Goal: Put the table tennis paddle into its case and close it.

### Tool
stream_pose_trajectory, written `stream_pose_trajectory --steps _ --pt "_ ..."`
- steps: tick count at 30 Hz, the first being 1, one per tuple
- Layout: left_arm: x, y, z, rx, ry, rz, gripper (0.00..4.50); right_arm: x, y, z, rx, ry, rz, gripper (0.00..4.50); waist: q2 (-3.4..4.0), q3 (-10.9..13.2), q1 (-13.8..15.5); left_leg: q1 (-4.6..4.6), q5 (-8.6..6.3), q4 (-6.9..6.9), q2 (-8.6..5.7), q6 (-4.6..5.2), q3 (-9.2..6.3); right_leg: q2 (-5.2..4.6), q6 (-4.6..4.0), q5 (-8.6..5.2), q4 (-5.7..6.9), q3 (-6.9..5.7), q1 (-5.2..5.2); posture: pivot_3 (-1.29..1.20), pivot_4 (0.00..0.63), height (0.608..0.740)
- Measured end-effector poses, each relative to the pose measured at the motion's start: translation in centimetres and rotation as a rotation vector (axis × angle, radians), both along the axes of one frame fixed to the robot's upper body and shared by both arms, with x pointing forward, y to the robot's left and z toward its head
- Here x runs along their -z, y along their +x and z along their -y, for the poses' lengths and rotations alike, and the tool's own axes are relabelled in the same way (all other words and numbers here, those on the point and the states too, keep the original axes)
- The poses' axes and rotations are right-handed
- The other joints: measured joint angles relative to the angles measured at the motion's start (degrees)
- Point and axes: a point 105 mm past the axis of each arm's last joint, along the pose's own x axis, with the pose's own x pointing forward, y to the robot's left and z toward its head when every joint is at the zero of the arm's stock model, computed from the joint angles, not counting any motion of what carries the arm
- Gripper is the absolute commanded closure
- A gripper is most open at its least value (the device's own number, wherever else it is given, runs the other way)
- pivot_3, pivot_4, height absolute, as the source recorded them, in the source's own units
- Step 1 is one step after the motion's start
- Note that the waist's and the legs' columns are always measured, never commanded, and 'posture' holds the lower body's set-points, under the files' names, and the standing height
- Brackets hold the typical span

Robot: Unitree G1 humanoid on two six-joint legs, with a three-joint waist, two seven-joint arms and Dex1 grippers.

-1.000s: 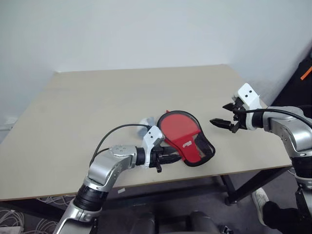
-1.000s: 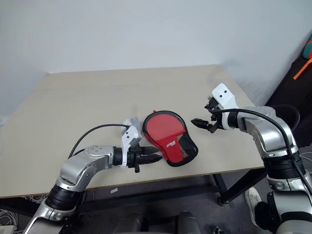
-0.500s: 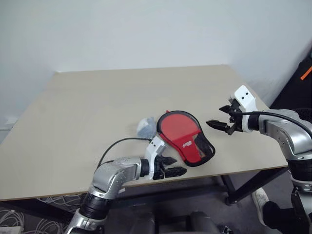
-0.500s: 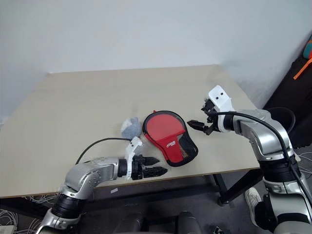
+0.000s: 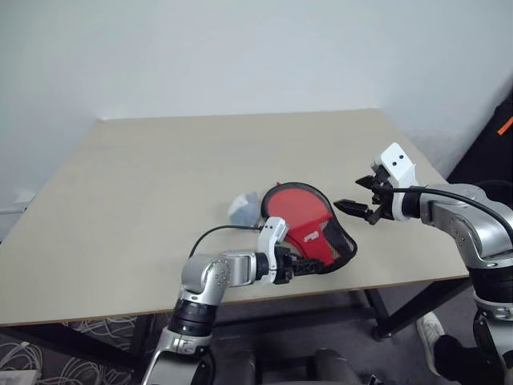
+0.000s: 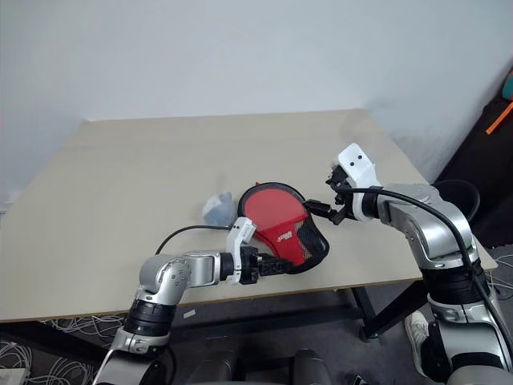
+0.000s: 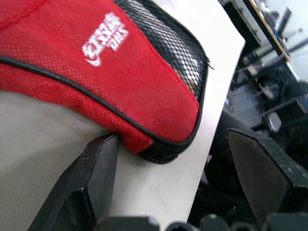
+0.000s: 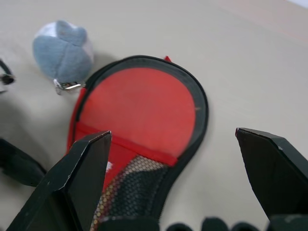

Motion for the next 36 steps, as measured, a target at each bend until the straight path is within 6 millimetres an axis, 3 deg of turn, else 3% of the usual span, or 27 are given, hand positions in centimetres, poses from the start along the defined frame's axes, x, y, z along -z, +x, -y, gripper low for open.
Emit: stream_pose_trajectory --steps 5,13,16,23,25,36 --pt "0.1 0.6 0.7 -0.082 -0.005 -0.097 0.73 0.1 0.0 -0.3 0.001 0.008 -0.002 0.00 -0.03 0.0 0.7 0.54 -0.02 -0.05 -0.05 -0.02 -0.04 -0.04 0.02 -0.04 -0.16 0.00 0.39 0.00 0.000 0.740" --pt "0.0 0.8 0.7 -0.114 0.040 -0.144 0.73 0.0 -0.1 -0.4 0.002 0.011 0.003 0.00 -0.05 0.0 0.6 0.59 -0.03 -0.13 -0.05 -0.04 -0.02 -0.04 0.02 -0.04 -0.16 0.02 0.38 0.00 0.000 0.740" --pt "0.2 0.9 0.4 -0.132 0.049 -0.164 1.31 0.0 -0.1 -0.4 0.001 0.012 0.003 0.00 -0.07 0.0 0.5 0.60 -0.04 -0.16 -0.04 -0.06 -0.02 -0.03 0.02 -0.05 -0.16 0.01 0.37 0.00 0.000 0.740" --pt "1.0 1.2 -1.3 -0.187 0.099 -0.189 3.92 -0.2 0.0 -0.5 -0.001 0.012 0.006 0.00 -0.09 0.0 -0.6 0.57 -0.02 -0.48 -0.02 -0.04 0.01 -0.01 0.01 -0.06 -0.18 0.06 0.32 0.00 0.000 0.740" --pt "1.1 1.2 -1.7 -0.192 0.111 -0.192 4.48 -0.3 0.0 -0.5 -0.002 0.012 0.009 0.00 -0.09 0.0 -0.8 0.58 -0.03 -0.54 -0.01 -0.05 0.04 0.00 0.01 -0.07 -0.20 0.09 0.30 0.00 0.000 0.740" --pt "0.8 0.0 -2.9 -0.132 0.140 -0.160 4.48 -0.8 0.3 -1.5 -0.026 0.030 0.023 0.00 -0.10 0.0 -1.2 0.54 -0.04 -0.95 0.06 -0.07 0.04 0.06 0.01 -0.06 -0.63 0.14 0.25 0.00 0.000 0.740"
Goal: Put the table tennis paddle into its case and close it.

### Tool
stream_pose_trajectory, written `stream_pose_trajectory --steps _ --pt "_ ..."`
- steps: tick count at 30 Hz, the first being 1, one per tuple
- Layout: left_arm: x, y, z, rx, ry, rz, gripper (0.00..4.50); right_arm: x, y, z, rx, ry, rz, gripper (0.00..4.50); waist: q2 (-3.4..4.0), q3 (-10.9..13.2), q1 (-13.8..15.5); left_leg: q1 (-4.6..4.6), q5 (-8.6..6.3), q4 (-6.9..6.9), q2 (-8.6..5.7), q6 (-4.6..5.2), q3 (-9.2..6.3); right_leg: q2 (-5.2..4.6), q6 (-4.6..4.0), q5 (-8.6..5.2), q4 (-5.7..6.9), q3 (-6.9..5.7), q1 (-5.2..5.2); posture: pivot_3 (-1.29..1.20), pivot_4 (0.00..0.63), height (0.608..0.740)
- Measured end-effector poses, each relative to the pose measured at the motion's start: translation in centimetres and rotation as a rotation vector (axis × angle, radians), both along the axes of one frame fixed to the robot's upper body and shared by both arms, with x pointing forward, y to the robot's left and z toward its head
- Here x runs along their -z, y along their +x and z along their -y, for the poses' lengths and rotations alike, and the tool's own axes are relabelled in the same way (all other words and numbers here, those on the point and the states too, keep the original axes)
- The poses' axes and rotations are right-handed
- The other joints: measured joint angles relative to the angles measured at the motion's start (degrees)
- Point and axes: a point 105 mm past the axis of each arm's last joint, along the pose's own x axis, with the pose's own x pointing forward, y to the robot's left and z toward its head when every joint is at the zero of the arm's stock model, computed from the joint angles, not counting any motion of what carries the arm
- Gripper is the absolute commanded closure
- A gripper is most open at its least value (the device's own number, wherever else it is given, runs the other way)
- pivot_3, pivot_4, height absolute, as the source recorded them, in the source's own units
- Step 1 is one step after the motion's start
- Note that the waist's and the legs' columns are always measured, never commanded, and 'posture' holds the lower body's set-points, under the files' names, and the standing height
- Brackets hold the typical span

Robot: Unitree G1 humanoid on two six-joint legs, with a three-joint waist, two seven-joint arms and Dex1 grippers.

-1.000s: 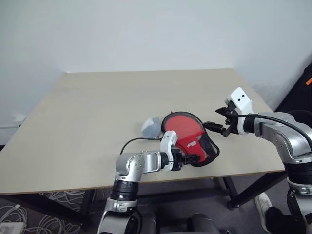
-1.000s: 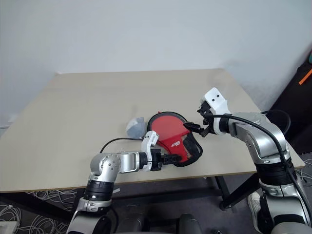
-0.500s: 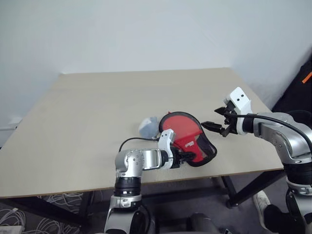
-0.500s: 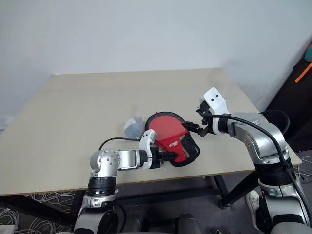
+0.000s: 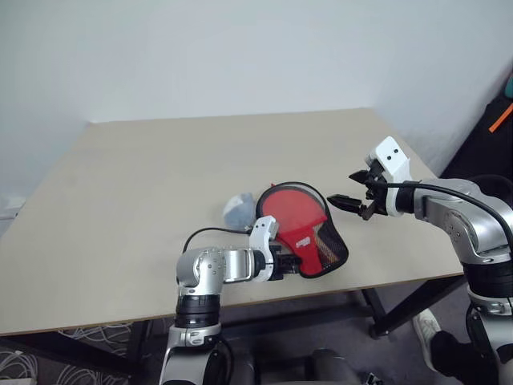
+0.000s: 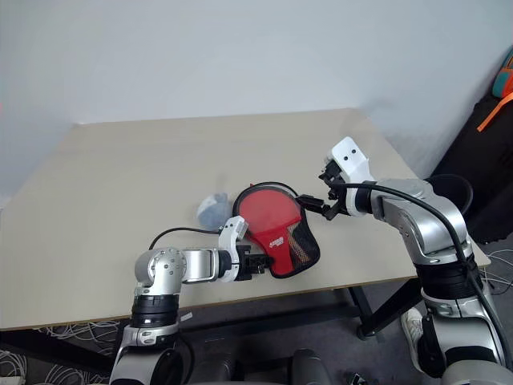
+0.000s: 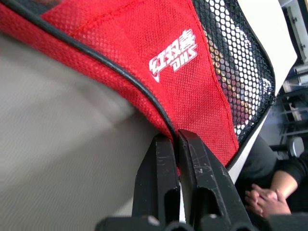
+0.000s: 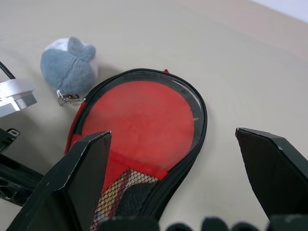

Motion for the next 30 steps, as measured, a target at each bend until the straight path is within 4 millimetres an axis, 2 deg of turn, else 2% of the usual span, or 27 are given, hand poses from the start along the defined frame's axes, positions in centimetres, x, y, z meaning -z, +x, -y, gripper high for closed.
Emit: stream_pose_trajectory --steps 6,14,22,30 --pt "-0.3 -2.4 -2.2 0.127 0.030 0.026 4.48 0.2 0.0 -0.2 -0.001 0.004 -0.009 0.00 0.01 0.0 0.0 -0.06 -0.07 -0.53 -0.01 -0.11 0.04 0.01 0.02 -0.03 -0.21 0.16 -0.21 0.00 0.000 0.740" --pt "-0.9 -5.1 -5.1 0.244 0.071 0.011 4.48 0.4 -0.1 -0.5 -0.007 0.008 -0.025 0.00 0.01 0.0 0.1 -0.18 -0.11 -0.55 0.00 -0.17 0.11 0.01 0.04 -0.13 -0.20 0.24 -0.37 0.00 0.000 0.740" --pt "-0.3 -7.8 -5.1 0.268 0.059 -0.042 4.48 0.6 -0.2 -0.8 -0.018 0.015 -0.033 0.00 0.00 0.0 0.1 -0.19 -0.11 -0.48 -0.01 -0.17 0.12 0.00 0.04 -0.14 -0.19 0.26 -0.36 0.00 0.000 0.740" --pt "-0.5 -8.7 -5.1 0.278 0.068 -0.055 4.48 0.7 -0.3 -1.1 -0.026 0.022 -0.037 0.00 0.00 0.0 0.4 -0.20 -0.11 -0.36 -0.03 -0.17 0.13 -0.01 -0.01 -0.16 -0.17 0.26 -0.32 0.00 0.000 0.740"
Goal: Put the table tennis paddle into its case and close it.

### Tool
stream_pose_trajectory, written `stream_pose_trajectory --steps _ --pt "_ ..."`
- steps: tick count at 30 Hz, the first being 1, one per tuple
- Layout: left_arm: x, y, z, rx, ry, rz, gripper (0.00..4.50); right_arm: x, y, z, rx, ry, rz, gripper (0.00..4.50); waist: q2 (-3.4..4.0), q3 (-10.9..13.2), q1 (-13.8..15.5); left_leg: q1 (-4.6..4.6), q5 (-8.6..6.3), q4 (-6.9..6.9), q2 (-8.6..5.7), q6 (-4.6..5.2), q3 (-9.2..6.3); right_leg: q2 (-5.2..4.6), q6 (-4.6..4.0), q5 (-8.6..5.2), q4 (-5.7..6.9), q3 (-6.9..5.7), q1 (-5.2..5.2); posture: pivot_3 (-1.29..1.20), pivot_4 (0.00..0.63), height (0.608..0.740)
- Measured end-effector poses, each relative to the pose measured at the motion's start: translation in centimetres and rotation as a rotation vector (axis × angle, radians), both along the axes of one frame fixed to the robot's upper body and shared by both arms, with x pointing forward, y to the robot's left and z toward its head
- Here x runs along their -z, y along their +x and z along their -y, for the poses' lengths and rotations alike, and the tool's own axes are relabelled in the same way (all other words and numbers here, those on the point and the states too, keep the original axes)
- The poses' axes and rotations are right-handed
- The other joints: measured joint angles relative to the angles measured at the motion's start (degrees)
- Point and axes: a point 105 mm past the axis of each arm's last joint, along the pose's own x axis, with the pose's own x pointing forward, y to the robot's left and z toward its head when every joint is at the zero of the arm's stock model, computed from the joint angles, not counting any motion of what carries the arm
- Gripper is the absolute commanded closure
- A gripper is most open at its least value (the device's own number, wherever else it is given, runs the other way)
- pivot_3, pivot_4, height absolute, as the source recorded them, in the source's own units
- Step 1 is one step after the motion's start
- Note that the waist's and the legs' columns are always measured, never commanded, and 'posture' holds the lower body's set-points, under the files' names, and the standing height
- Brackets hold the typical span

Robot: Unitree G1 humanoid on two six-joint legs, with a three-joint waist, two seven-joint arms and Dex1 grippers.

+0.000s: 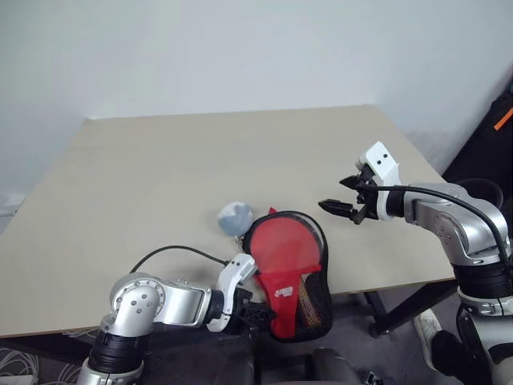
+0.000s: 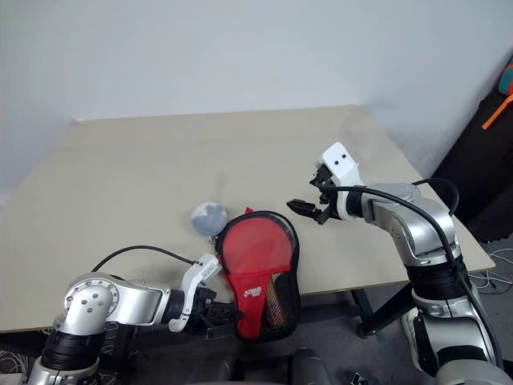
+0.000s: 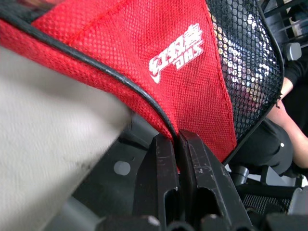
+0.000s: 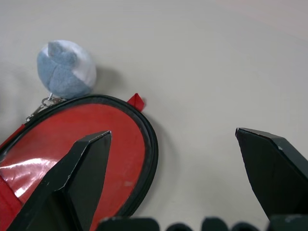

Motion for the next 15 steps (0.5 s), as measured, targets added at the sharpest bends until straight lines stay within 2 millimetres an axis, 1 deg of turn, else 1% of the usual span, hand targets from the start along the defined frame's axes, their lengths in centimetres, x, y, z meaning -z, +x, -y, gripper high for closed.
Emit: stream_pose_trajectory --steps 10,13,15 --pt "-0.30 -0.36 -0.18 0.009 0.007 -0.005 4.48 0.13 -0.04 -0.31 -0.007 0.004 -0.004 0.00 0.00 0.0 0.0 0.00 0.00 0.01 -0.01 0.00 0.00 0.00 -0.02 0.00 0.01 0.00 0.00 0.00 0.000 0.740" --pt "-0.41 -0.40 -0.16 0.016 0.006 -0.003 3.90 0.14 -0.03 -0.33 -0.006 0.005 -0.004 0.00 0.00 0.0 0.0 0.00 0.00 0.02 -0.01 0.00 0.00 0.00 -0.05 -0.02 0.01 -0.01 0.00 0.00 0.000 0.740" --pt "-0.45 -0.47 -0.10 0.022 0.004 -0.005 3.32 0.15 -0.02 -0.33 -0.005 0.005 -0.003 0.00 0.00 0.0 0.0 0.00 0.00 0.03 -0.01 0.00 0.00 0.00 -0.06 -0.02 0.01 -0.01 0.01 0.00 0.000 0.740"
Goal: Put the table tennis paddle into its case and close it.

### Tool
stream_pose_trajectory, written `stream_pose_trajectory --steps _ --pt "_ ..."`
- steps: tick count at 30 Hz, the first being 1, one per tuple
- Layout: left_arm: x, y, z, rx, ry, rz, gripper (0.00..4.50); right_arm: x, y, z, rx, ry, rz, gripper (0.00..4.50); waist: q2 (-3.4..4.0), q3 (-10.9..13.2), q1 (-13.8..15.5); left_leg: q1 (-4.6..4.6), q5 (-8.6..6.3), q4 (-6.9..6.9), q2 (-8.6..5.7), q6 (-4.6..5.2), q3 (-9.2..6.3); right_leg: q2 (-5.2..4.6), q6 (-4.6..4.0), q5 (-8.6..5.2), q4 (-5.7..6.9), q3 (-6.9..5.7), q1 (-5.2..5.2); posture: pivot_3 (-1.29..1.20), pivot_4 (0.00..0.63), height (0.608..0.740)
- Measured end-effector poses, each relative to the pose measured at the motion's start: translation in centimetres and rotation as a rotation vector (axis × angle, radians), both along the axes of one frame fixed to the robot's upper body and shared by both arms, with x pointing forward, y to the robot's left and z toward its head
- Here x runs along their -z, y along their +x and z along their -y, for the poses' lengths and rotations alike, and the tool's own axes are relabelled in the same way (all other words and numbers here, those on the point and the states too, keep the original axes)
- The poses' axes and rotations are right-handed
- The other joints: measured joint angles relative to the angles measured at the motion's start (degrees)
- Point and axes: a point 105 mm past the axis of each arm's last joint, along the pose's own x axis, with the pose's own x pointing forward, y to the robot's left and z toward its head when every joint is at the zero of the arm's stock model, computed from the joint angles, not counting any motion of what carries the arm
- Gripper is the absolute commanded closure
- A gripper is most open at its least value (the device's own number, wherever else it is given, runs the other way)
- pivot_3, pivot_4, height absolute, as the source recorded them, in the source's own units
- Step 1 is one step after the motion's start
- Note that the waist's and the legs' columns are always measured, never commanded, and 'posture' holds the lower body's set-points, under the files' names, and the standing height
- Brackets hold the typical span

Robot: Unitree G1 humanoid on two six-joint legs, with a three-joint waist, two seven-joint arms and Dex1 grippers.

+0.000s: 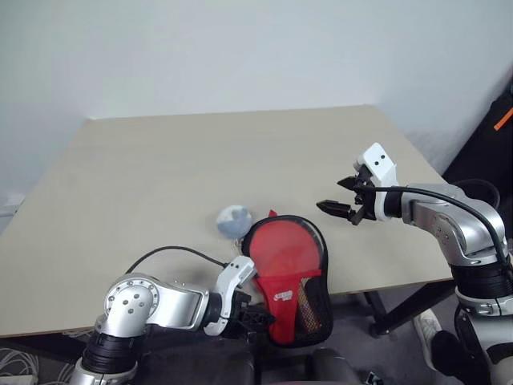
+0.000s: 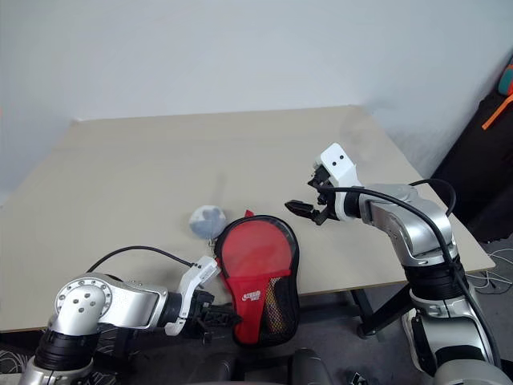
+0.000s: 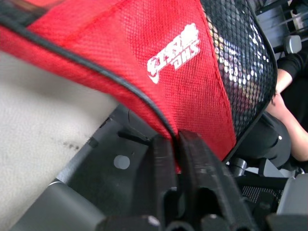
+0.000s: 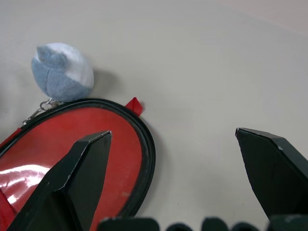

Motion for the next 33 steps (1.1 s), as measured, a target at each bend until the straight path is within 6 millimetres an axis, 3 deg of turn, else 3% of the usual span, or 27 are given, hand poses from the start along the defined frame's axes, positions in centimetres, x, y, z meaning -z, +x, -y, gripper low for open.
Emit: stream_pose_trajectory --steps 7,10,14,17,21,29,33 --pt "-1.1 0.1 -0.9 0.000 0.010 0.055 0.98 0.1 0.0 0.0 0.003 0.000 -0.005 0.00 -0.01 0.0 0.0 0.00 0.00 0.06 0.01 0.00 0.00 0.00 -0.03 0.00 0.04 0.00 -0.01 0.00 0.000 0.740" --pt "-2.6 -0.1 -1.3 0.011 -0.023 0.106 0.98 0.1 0.0 0.0 0.004 -0.001 -0.006 0.00 -0.01 0.0 0.0 -0.01 0.00 0.06 0.02 -0.01 0.02 -0.01 -0.05 -0.01 0.02 0.01 0.00 0.00 0.000 0.740" --pt "-4.7 0.0 -1.4 0.037 -0.065 0.216 1.95 0.0 0.0 0.0 0.001 0.001 -0.005 0.00 0.02 0.0 0.0 -0.01 0.00 0.06 0.00 -0.01 0.05 -0.02 -0.05 -0.01 0.00 0.01 0.00 0.00 0.000 0.740" --pt "-5.7 1.7 -1.0 0.014 -0.062 0.330 3.02 -0.4 0.4 -0.6 -0.017 0.002 0.004 0.00 0.02 0.0 0.0 0.01 0.01 0.15 -0.01 -0.01 0.03 -0.02 -0.05 0.02 0.01 -0.05 0.07 0.00 0.000 0.740" --pt "-6.4 4.3 0.9 -0.007 -0.072 0.507 4.38 -1.0 0.9 -1.8 -0.052 0.014 0.024 0.00 0.01 0.0 0.0 0.12 0.01 0.18 -0.05 0.00 0.05 -0.01 -0.03 0.03 -0.03 -0.02 0.23 0.00 0.000 0.740" --pt "-4.1 5.7 4.3 0.013 -0.090 0.625 4.45 -1.0 2.0 -3.6 -0.090 0.021 0.029 0.00 0.02 0.0 0.0 0.02 0.01 0.11 -0.02 0.01 0.05 0.02 -0.01 0.04 -0.03 0.01 0.11 0.00 0.000 0.740" --pt "-3.0 5.7 4.8 0.042 -0.095 0.677 4.45 -1.1 2.4 -5.1 -0.123 0.035 0.038 0.00 0.05 0.0 -0.1 0.05 0.01 0.12 -0.01 0.02 0.08 0.03 -0.02 0.04 0.00 0.03 0.12 0.00 0.000 0.740"
